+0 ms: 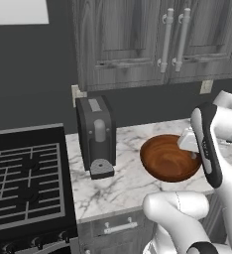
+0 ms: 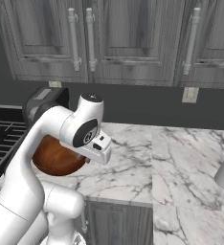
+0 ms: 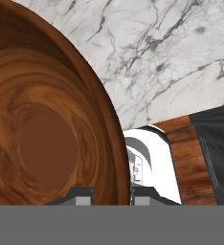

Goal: Pick the cup and bowl from the counter and place them on the counter next to the sink.

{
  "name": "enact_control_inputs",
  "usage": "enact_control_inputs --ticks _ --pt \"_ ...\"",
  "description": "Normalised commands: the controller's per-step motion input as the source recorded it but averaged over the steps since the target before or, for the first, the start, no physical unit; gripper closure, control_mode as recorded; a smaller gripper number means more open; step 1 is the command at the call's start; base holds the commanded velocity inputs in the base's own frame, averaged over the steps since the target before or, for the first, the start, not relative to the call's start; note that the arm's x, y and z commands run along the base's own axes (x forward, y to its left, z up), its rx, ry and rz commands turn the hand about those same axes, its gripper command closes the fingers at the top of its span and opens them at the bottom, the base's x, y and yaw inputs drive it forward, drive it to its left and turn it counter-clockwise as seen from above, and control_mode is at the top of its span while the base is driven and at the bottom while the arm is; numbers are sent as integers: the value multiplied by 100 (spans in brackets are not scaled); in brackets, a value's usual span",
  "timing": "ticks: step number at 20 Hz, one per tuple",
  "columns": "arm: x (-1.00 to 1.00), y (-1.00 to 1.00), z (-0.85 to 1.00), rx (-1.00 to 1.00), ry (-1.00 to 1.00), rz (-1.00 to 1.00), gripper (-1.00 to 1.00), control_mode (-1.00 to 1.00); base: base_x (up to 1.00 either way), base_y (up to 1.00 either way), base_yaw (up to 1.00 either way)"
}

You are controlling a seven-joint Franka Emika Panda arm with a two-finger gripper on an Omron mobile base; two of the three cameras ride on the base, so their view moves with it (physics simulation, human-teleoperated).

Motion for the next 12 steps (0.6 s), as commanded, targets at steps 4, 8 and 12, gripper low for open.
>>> enact_control_inputs --ticks 4,8,12 --pt "0 0 0 0 0 0 100 100 -3 0 0" --pt "0 0 0 0 0 0 100 100 -67 -1 -2" --pt "0 0 0 0 0 0 100 100 -100 -3 -8"
